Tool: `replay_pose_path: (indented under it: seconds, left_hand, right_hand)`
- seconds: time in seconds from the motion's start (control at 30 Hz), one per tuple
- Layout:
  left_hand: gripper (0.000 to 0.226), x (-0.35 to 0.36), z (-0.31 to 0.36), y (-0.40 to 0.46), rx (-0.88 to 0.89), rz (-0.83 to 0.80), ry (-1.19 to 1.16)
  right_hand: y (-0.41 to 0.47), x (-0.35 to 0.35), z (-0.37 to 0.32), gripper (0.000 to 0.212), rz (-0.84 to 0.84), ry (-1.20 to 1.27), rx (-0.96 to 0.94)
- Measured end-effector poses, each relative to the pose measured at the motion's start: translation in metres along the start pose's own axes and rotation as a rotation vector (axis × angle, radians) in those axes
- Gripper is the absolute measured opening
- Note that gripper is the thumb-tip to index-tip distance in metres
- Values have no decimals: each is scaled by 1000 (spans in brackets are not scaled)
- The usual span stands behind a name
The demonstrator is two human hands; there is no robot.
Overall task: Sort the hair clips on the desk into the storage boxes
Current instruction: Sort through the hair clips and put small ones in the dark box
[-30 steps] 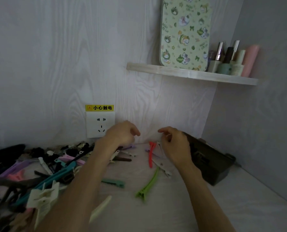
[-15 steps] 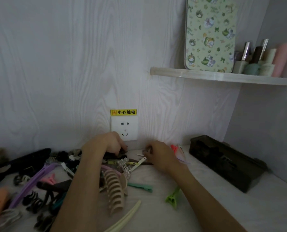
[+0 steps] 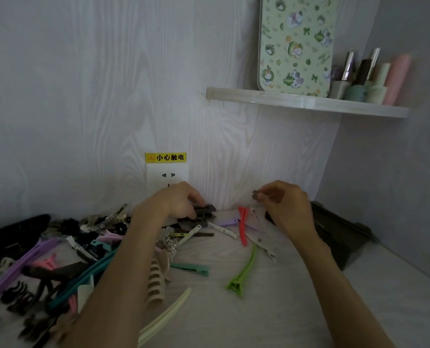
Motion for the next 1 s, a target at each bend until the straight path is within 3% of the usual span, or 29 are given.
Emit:
replay_pose_path:
  seconds: [0.1, 0.2, 0.33, 0.5, 0.57, 0.7, 0.87, 1.0]
  left_hand:
    - [42, -1, -3, -6, -44, -71, -1]
    - [43, -8, -3, -10, -61, -83, 32]
    - [46, -21, 6, -26, -56, -30, 44]
    - [36, -38, -2, -77, -46, 56, 69]
    - [28, -42, -12, -101, 3, 156, 104]
    - [27, -44, -38, -154, 34, 306, 231]
    - [22, -32, -61, -166, -79, 299, 230]
    - [34, -34, -67, -165, -46, 434, 178]
  right_hand:
    - [2, -22, 18, 16, 166, -111, 58]
    - [4, -22, 27, 31, 85, -183, 76]
    - [-3, -19, 15, 21, 73, -88, 32]
    - [-40, 6, -42, 16, -427, 48, -174]
    - [-62, 15, -72, 22, -554, 57, -320]
    - [-98, 41, -116, 42, -558, -23, -530]
    - [-95, 78, -105, 60, -677, -171, -469]
    - [-83, 78, -97, 29, -442, -30, -358]
Point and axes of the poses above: each hand's wrist, its own y-axis towards the middle knuckle, its own x-axis out of the palm, z = x × y, the point moved 3 cm from there along y, towards the middle knuckle, and after that the axes turned 13 degrees about -y, right-handed, at the moved point
